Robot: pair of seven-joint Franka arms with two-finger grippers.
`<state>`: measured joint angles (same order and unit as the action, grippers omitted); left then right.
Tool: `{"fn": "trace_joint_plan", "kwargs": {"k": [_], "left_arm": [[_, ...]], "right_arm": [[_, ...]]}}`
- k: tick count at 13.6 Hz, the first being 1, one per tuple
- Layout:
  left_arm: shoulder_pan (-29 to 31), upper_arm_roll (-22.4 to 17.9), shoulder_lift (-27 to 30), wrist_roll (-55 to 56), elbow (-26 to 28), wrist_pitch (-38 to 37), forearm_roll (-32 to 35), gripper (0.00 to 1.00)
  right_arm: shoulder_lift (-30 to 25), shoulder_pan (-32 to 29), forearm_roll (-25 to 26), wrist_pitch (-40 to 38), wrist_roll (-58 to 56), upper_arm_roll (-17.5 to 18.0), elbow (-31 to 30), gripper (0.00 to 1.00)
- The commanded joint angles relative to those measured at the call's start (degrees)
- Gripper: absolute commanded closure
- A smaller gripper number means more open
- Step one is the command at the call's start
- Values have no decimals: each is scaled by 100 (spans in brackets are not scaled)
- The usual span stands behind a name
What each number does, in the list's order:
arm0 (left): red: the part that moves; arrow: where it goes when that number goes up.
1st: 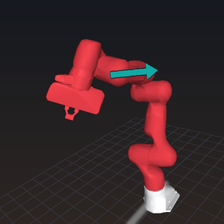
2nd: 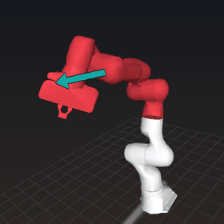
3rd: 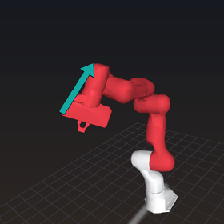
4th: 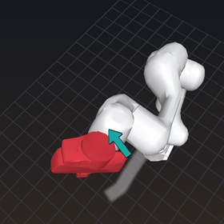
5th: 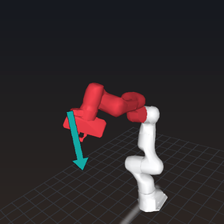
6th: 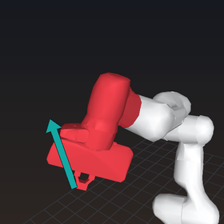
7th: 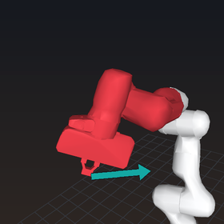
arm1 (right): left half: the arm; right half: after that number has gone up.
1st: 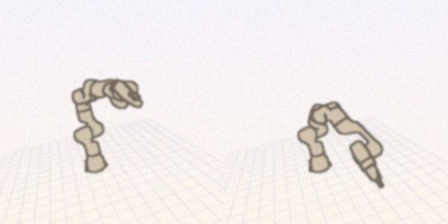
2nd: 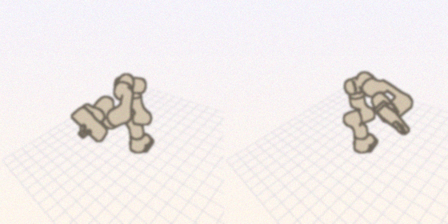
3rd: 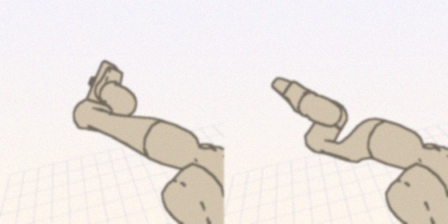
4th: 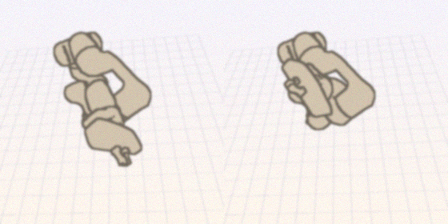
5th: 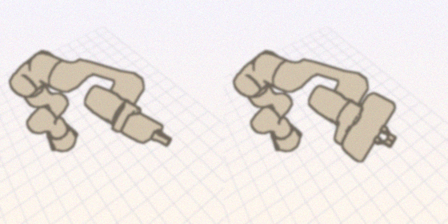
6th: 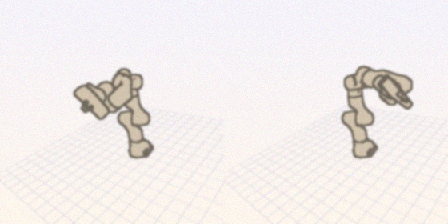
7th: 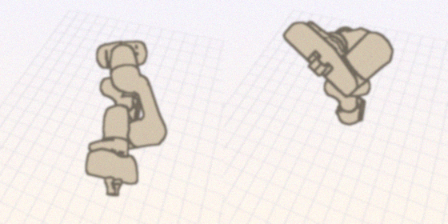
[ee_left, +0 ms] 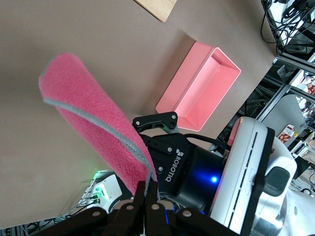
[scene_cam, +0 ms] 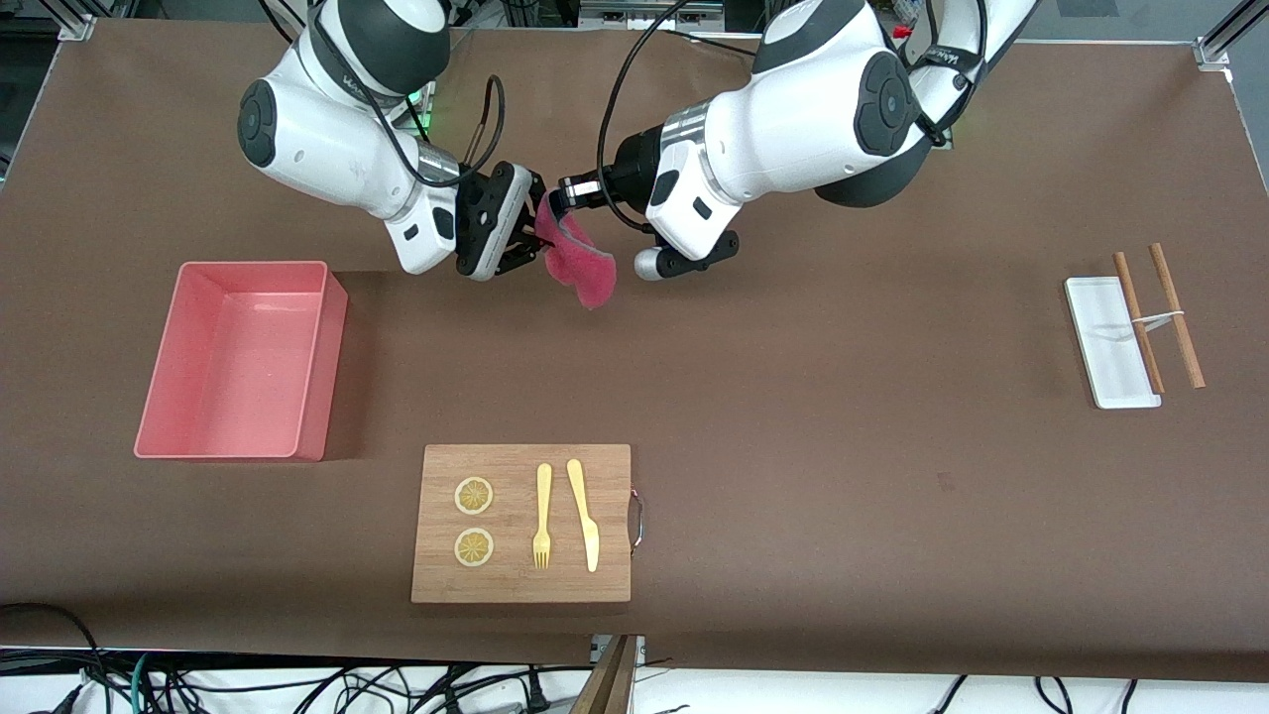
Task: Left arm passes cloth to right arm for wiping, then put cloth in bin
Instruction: 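Grasp the cloth with the right gripper and open the left gripper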
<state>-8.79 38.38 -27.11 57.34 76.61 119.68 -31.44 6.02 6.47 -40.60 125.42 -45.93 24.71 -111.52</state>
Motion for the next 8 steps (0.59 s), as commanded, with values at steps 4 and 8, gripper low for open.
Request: {"fn": "trace_joint_plan", "kwargs": {"k": [4,8], "left_arm": [[17,12,13,155,-41,21,41,0],[210,-15,83,102,-49,-391,610,0]], "right_arm": [[-329,-383,673,-534,661,-194,-1,100],[-461,-392,1044,-1106,1497,-572,25,100]]}}
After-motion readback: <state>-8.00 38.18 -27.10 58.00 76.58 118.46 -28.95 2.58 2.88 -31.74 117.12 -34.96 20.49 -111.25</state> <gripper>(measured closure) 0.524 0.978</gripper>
